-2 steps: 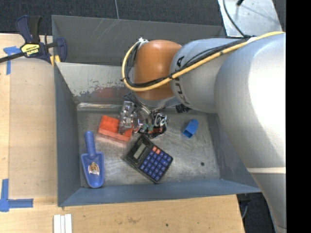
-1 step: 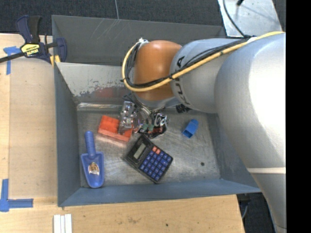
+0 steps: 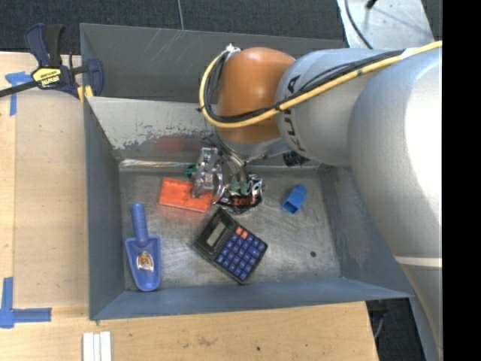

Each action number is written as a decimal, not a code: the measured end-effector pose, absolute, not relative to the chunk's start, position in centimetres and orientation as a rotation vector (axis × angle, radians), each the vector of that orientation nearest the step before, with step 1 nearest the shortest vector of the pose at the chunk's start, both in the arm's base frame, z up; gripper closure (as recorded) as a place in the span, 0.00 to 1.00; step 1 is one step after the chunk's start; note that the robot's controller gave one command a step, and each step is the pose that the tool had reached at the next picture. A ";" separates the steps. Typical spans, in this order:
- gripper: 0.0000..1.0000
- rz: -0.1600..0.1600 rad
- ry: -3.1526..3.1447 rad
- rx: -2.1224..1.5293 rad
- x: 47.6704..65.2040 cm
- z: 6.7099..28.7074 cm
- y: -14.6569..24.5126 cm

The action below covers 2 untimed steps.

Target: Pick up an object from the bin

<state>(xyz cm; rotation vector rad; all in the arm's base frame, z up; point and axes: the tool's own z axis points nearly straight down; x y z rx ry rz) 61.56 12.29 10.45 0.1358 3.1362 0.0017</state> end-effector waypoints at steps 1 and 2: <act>0.00 0.002 3.134 0.173 60.5 11.0 12.3; 0.00 0.002 3.134 0.174 60.6 11.0 12.3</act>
Offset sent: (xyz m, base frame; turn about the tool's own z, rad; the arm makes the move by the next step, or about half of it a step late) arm 0.0000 0.0000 0.0000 0.0000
